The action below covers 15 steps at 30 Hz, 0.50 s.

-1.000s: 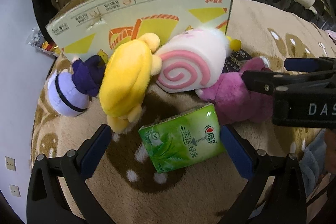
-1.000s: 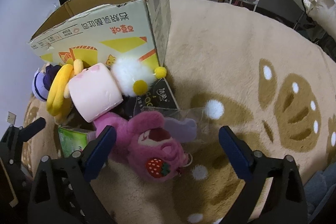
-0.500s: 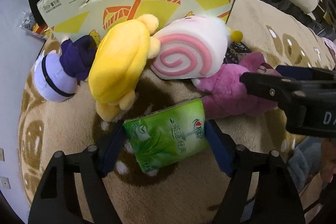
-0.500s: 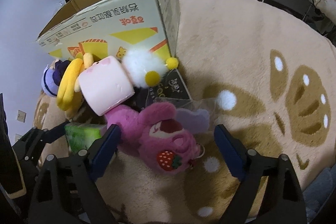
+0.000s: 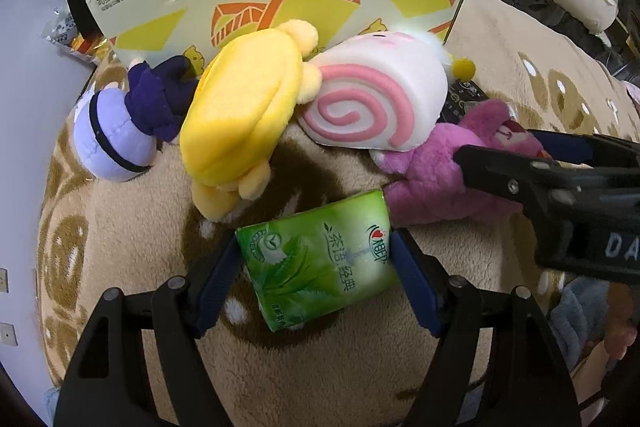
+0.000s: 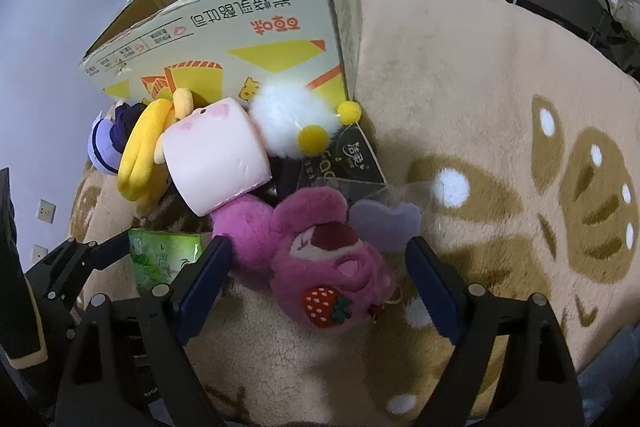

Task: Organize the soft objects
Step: 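Lower left tool onto green tissue pack while right tool approaches pink bear, then close left tool on green tissue pack while right tool grasps pink bear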

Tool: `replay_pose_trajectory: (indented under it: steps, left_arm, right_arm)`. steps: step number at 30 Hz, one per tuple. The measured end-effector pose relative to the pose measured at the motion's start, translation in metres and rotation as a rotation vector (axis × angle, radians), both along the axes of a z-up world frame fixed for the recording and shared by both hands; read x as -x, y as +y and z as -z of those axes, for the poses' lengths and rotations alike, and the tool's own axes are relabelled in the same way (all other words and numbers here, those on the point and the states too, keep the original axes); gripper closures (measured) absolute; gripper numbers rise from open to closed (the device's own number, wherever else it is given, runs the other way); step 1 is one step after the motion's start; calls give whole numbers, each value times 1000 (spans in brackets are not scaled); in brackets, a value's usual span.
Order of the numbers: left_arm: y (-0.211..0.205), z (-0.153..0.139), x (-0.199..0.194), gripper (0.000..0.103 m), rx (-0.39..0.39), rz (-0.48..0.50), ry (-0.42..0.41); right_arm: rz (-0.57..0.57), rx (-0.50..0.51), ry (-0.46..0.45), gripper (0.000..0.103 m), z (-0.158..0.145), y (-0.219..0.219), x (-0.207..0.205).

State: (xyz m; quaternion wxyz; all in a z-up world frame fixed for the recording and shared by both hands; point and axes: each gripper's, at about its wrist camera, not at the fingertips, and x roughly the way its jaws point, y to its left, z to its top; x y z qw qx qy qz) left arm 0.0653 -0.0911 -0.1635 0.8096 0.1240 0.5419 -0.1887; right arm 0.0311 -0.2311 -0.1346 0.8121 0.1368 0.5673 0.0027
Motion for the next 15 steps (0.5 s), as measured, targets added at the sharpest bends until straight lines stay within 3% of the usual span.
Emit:
replay_pose_trajectory:
  steps: [1, 5, 15]
  left_arm:
    - [-2, -1, 0, 28, 1, -1, 0]
    - [-3, -3, 3, 28, 4, -16, -2]
    - [7, -19, 11, 29, -10, -41, -51]
  right_arm:
    - [-3, -11, -2, 24, -1, 1, 1]
    - [-12, -10, -1, 28, -4, 6, 0]
    - [2, -14, 28, 28, -4, 10, 7]
